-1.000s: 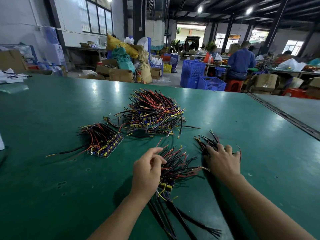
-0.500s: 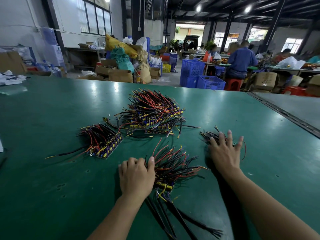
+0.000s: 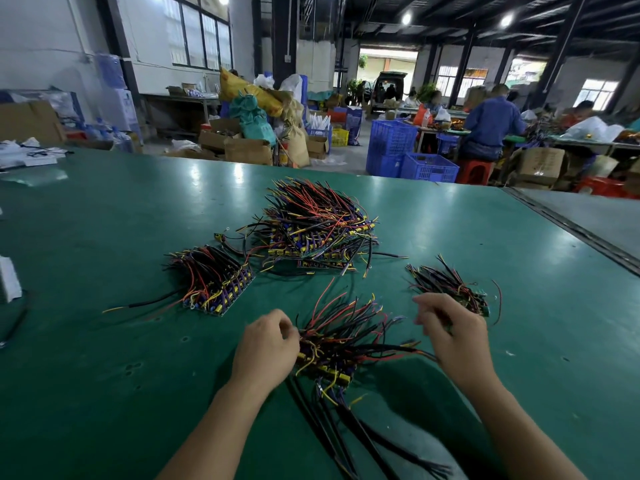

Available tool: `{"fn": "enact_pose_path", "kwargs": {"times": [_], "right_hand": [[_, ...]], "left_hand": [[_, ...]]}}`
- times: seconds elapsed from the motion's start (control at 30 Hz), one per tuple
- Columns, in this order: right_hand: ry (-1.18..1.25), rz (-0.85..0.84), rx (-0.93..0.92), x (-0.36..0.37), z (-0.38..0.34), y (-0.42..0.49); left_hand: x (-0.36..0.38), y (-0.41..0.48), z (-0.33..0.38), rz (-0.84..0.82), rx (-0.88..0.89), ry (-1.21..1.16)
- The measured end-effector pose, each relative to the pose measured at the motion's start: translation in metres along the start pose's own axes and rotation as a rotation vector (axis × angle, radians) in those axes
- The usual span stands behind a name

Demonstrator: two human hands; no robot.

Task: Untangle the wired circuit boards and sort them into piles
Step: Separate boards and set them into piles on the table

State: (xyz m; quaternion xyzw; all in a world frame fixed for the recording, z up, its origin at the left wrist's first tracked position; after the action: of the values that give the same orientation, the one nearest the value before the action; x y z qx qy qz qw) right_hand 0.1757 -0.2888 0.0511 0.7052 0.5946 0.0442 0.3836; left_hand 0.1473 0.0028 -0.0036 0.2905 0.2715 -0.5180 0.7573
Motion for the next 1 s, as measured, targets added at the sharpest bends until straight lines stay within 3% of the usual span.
{"fn": "enact_pose_path", "kwargs": {"times": [0.1,0.3,0.37,0.5,0.67,0.77,0.83,1.0], "right_hand": [[0.216,-0.109,0.098,0.002,0.009,-0.001],[-0.407,-0.71,-0.108,0.051,0.003,-0.022],[-0.535,-0.792,-0.147,0.067,0.008,-0.03],[-0.515,-0.639,-0.185,0.069,0.004,-0.028],[-0.455,-0.349,-0.264,0.052,-0.017,-0.019],[-0.51,-0.284,-0.323,0.05,-0.024,-0.018],[-0.508,-0.214,-0.245,0.045,-0.015,-0.014],[-0.398,0.185,-0.032,0.001,-0.003,-0.007]], "left_hand": [[0.007,0.003,-0.005,-0.137,0.022,0.042],[0.023,0.003,-0.007,-0.289,0.046,-0.027],[0.031,0.001,-0.004,-0.306,0.063,-0.05],[0.034,0.004,-0.003,-0.266,-0.024,-0.347],[0.05,-0.002,0.0,-0.305,-0.344,-1.086],[0.06,-0.004,0.008,-0.408,-0.351,-1.127],[0.059,-0.001,0.014,-0.418,-0.301,-1.165],[0.047,0.008,0.018,-0.336,-0.226,-1.362]]}}
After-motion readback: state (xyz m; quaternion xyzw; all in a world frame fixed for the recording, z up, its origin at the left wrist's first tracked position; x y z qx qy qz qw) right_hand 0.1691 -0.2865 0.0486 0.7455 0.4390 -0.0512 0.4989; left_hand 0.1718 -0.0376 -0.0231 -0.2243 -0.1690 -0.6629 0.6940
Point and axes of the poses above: each hand's wrist, its own y-axis towards the middle knuckle, its own x-axis out of the palm, z = x × y, the point moved 10 cm from there along y, towards the middle knuckle, and after that the axes turned 1 degree about -x, right-handed, at the moved point
